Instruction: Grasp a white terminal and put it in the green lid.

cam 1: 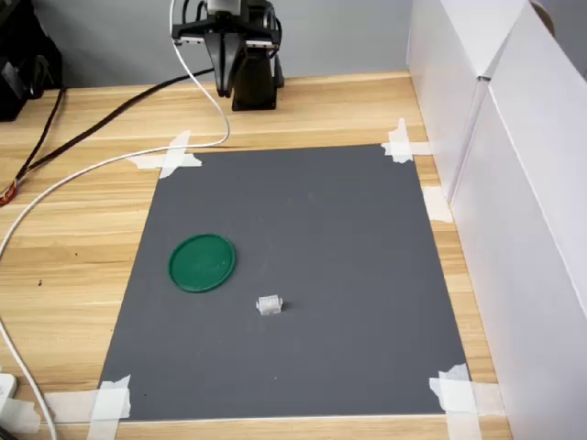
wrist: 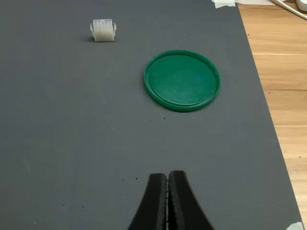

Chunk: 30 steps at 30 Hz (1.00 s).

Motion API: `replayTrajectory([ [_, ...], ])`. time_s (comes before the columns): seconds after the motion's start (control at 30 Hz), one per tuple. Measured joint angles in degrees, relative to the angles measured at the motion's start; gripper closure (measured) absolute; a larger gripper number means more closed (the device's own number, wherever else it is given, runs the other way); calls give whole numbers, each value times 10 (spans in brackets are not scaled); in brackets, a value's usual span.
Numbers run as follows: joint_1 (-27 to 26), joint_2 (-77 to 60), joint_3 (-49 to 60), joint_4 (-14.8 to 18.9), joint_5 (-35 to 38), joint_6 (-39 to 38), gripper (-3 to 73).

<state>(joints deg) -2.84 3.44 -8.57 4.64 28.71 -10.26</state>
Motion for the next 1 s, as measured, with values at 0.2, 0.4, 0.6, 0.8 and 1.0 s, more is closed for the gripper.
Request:
replayTrajectory([
  [0.2, 0, 0, 0, 0, 0, 0, 710],
  [0.4, 0, 0, 0, 0, 0, 0, 710],
  [0.6, 0, 5, 0, 0, 0, 0, 710],
  [0.8, 0, 80, -40, 0, 18, 0, 710],
  [1.0, 0, 178, -103, 0, 20, 0, 710],
])
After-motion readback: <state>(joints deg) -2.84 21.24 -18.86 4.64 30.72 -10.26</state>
